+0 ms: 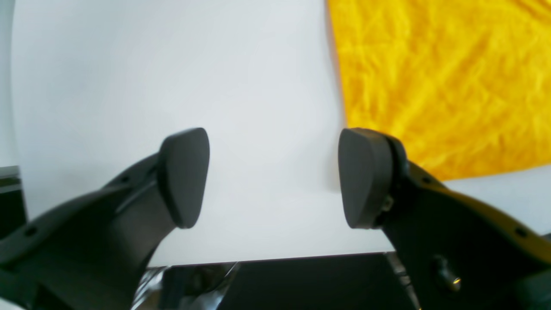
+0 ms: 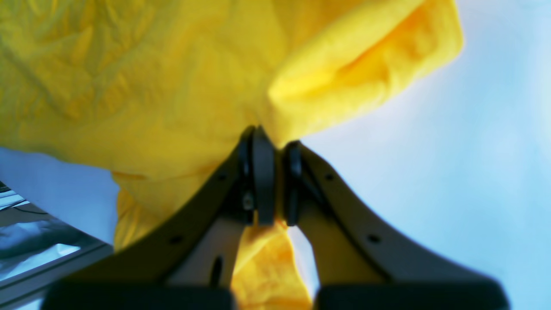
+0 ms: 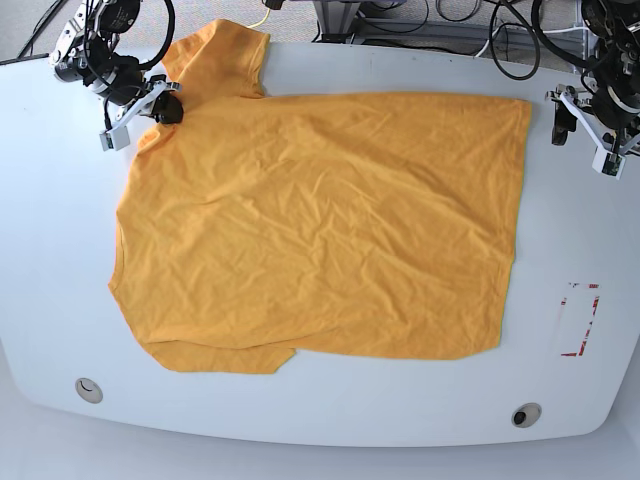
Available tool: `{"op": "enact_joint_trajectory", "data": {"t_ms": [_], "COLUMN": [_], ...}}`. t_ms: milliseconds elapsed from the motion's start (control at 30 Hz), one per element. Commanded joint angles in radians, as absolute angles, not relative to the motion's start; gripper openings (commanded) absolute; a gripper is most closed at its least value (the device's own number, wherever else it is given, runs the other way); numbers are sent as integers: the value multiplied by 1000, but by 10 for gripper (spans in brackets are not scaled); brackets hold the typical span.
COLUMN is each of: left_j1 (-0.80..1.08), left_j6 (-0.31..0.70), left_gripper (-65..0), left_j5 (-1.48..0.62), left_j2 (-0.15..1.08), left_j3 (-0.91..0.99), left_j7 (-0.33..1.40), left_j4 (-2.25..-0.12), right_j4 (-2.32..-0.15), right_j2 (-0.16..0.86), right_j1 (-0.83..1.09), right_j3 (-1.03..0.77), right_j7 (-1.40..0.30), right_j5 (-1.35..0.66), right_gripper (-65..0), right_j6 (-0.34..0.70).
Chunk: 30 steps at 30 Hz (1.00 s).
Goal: Layout the t-shirt on the table in an organized manner, then fold the t-shirt properly
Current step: 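Move the left gripper to the shirt's side corner and grasp it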
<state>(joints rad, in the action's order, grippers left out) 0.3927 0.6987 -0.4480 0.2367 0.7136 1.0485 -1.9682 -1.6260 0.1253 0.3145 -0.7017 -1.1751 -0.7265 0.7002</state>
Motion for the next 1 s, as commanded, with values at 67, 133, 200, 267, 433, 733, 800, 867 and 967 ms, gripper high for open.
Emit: {"op": "enact_joint_trajectory", "data": {"t_ms": [67,133,200,267,433,733,800,867,967], "left_j1": [414,447,461,466,506,535,535,535,533], "left_j6": [698,698,698,698,698,698,698,698,698], "left_gripper": [-215,-215,-215,-215,-215,-215,-215,-215,-215], "left_j5": [-446,-427,-418,-409,-384,-378,-378,-378,-377], "left_j2": [214,214,213,211,208,209,211,213,214], "left_j3": [671,633,599,567,539,576,584,585,582], "left_j7": [934,891,857,834,823,823,823,823,823], "left_j4": [-1985,-1983,-1982,-1982,-1982,-1975,-1968,-1957,-1949], "right_j4": [-1633,-1633,-1632,-1632,-1632,-1632,-1632,-1632,-1632], "right_j2": [134,136,136,133,131,136,136,136,136], "right_j1": [315,317,317,317,318,320,320,320,320], "right_j3": [-704,-704,-704,-704,-704,-704,-705,-705,-705], "right_j7": [-1188,-1188,-1188,-1188,-1188,-1188,-1188,-1188,-1188], "right_j5": [-707,-707,-707,-707,-707,-707,-707,-707,-708], "right_gripper": [-650,-650,-650,-650,-650,-650,-650,-650,-650], "right_j6": [698,698,698,698,698,698,698,698,698]}}
